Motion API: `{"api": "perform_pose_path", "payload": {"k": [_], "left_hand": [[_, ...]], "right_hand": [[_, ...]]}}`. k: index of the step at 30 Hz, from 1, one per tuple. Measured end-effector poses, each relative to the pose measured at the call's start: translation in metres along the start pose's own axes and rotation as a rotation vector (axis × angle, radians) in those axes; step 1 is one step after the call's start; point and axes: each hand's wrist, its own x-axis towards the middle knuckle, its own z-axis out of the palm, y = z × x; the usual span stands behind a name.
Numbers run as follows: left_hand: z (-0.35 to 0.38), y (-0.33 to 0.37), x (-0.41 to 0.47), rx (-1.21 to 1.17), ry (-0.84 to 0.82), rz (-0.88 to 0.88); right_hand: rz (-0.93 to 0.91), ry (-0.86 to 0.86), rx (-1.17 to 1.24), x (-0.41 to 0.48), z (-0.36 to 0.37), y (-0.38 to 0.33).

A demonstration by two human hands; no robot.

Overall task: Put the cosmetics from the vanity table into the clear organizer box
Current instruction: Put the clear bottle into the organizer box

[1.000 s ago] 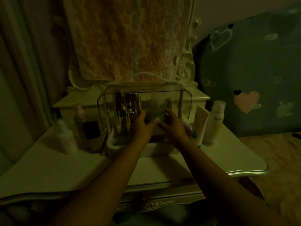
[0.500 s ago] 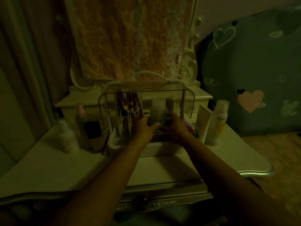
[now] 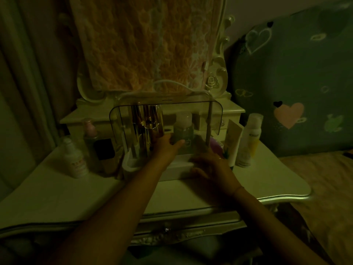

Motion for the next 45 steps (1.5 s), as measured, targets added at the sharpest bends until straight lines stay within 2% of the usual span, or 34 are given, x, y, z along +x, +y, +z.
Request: {"api": "perform_pose_path", "payload": {"k": [10, 17, 45], "left_hand": [[0.006, 0.004, 0.002, 0.005, -0.02, 0.01], [0.014, 0.007, 0.01, 0.027, -0.031, 0.014], [0.032, 0.001, 0.037, 0.084, 0.011, 0.024]], "right_hand": [[0.013, 0.053, 0.025, -0.003, 0.005, 0.012], [-0.014, 0.038, -0.036, -0.001, 0.006, 0.016], [-0.038, 0.045, -0.035, -0.001, 0.009, 0.019]]}}
